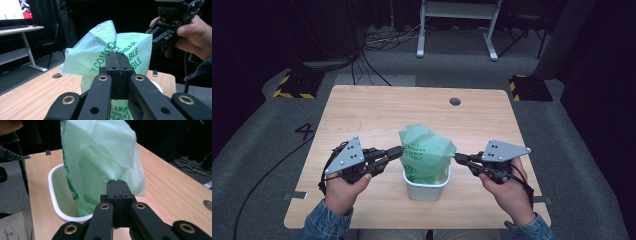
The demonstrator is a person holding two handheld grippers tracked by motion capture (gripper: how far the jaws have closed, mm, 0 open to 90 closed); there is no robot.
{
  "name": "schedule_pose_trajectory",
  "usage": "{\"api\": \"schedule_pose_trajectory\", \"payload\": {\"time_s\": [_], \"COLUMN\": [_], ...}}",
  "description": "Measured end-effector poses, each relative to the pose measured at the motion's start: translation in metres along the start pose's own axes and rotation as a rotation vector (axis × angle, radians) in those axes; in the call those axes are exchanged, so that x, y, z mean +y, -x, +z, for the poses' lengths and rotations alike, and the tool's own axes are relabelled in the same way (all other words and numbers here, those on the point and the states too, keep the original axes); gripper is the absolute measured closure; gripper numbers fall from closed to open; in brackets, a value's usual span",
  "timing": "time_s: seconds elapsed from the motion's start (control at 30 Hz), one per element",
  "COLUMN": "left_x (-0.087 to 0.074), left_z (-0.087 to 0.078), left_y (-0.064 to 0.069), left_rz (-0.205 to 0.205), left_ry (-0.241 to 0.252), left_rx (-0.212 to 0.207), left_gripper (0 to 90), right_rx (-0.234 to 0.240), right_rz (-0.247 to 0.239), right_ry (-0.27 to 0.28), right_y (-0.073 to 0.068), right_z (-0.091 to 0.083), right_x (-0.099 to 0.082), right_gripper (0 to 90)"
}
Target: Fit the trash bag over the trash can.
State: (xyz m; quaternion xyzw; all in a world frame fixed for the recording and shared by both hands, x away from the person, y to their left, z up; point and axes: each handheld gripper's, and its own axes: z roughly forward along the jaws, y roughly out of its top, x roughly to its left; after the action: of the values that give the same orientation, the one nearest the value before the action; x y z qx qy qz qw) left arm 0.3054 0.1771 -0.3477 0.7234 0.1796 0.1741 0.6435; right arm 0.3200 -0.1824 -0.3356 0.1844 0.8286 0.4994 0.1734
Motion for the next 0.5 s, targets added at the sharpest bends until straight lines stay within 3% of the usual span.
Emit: {"api": "schedule_pose_trajectory", "payload": {"time_s": [0.1, 0.23, 0.37, 0.5], "left_x": [0.001, 0.002, -0.003, -0.012], "left_z": [-0.005, -0.015, -0.024, -0.027], "left_y": [-0.002, -0.006, -0.006, -0.003], "left_rz": [0.024, 0.027, 0.015, 0.019], "left_ry": [0.001, 0.014, 0.011, -0.004], "left_rx": [0.028, 0.056, 0.062, 0.056], "left_gripper": [90.0, 90.0, 90.0, 90.0], "right_rx": [-0.020, -0.065, -0.090, -0.087], "right_rz": [-0.005, -0.004, 0.020, 0.024], "right_ry": [-0.007, -0.018, -0.010, -0.029], "right_y": [0.002, 0.006, 0.009, 0.009], "right_z": [-0.005, -0.016, -0.029, -0.030], "right_x": [-0.001, -0.007, -0.017, -0.027], "right_gripper": [90.0, 90.0, 90.0, 90.0]}}
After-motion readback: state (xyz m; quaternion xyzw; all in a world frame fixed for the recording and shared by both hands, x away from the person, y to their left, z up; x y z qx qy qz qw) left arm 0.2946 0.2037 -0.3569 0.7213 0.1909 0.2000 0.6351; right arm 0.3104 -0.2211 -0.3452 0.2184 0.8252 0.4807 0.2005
